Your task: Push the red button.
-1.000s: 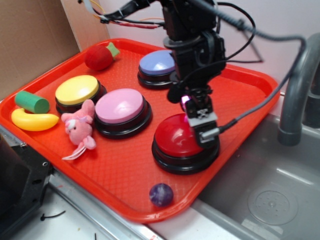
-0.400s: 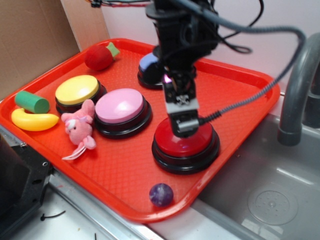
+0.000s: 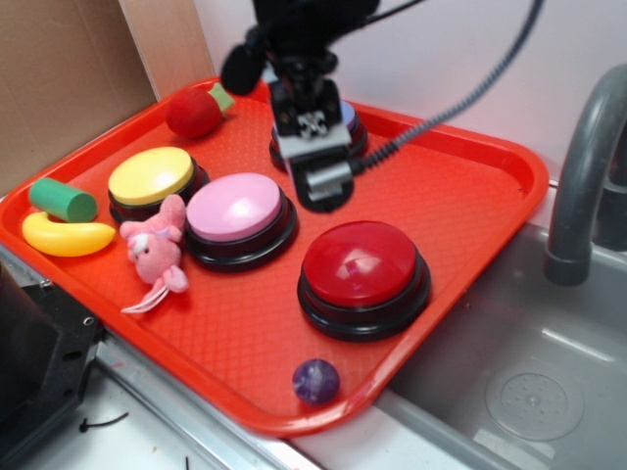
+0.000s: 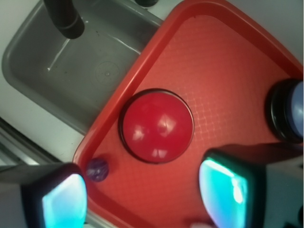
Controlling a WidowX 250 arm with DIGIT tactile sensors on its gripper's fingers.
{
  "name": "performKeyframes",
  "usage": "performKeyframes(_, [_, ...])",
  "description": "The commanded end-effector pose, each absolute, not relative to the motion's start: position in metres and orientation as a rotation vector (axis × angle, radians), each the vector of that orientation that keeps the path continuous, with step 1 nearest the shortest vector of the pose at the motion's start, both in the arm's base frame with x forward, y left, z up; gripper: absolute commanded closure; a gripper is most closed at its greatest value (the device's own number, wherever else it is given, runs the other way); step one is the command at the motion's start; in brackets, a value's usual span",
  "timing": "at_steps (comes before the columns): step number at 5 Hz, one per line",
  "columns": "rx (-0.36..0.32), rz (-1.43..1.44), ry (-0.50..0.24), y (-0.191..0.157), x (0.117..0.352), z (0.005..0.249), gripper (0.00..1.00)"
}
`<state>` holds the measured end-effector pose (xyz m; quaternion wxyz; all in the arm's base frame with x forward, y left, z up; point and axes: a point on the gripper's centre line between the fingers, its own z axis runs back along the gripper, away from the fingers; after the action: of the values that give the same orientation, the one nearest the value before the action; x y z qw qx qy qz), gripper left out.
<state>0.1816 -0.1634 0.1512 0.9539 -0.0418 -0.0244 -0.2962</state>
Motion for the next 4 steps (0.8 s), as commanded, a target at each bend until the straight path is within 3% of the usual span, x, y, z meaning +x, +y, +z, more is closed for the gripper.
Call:
performKeyframes(1, [-0.162,-0.444,-0.113,-0.148,0.166,0.193,0.00])
performKeyframes(4, [-0.169,-0.183,-0.082,-0.111,0.156,0.210,0.00])
